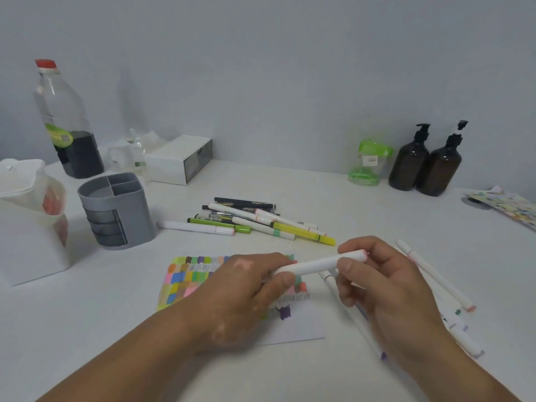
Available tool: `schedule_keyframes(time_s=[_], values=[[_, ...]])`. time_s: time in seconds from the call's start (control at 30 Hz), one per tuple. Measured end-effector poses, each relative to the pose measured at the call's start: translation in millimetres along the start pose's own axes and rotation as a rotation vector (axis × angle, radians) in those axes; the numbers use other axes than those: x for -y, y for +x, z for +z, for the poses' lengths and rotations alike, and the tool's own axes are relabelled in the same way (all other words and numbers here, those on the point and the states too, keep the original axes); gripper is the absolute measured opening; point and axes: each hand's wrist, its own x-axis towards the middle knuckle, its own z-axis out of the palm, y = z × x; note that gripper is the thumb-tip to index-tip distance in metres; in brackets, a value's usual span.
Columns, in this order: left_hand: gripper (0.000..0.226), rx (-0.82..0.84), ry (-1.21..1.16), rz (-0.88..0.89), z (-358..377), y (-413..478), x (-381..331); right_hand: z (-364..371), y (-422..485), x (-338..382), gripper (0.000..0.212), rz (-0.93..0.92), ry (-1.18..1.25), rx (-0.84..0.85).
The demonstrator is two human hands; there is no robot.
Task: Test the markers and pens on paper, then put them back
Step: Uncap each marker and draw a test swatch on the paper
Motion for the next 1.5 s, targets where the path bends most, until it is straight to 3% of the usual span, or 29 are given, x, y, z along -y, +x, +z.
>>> schedule_keyframes(time_s=[0.07, 0.27, 0.4, 0.5, 0.63, 0.83, 1.13, 1.33, 1.43, 1.5], values=[[0.022, 0.016, 0.031, 0.005, 0.2, -0.1, -3.2, 2.9, -0.9, -0.1, 0.031, 0.029, 0.020, 0.040], [0.029, 0.016, 0.035, 0.076, 8.3, 1.3, -12.4, 19.2, -7.4, -1.9, 0.011, 0.075, -0.012, 0.181], [0.029, 0.027, 0.055, 0.044, 4.6, 1.9, -4.0, 19.0, -7.6, 0.5, 0.019, 0.060, -0.069, 0.062], [0.058, 0.057, 0.156, -0.045, 2.2, -0.3, 6.1, 12.4, -5.4, 3.0, 0.023, 0.069, 0.060, -0.111], [0.070, 0.145, 0.240, -0.065, 5.3, 0.0, 5.6, 12.0, -7.7, 2.6, 0.024, 0.149, 0.127, 0.011], [0.060, 0.163, 0.272, -0.107, -2.6, -0.2, 5.6, 21.5, -10.6, -8.6, 0.011, 0.134, -0.261, 0.065], [0.064, 0.225, 0.274, -0.168, -7.1, 0.7, 10.1, 27.3, -13.6, -17.5, 0.008, 0.104, -0.575, 0.111], [0.066, 0.223, 0.278, -0.166, -6.4, 0.8, 11.9, 29.1, -13.6, -16.9, 0.022, 0.124, -0.602, 0.095], [0.067, 0.223, 0.288, -0.166, -5.8, 1.4, 12.5, 27.6, -12.7, -17.7, 0.007, 0.133, -0.618, 0.113], [0.067, 0.222, 0.301, -0.161, -5.4, 1.5, 12.4, 26.6, -12.4, -17.5, 0.012, 0.135, -0.643, 0.144]])
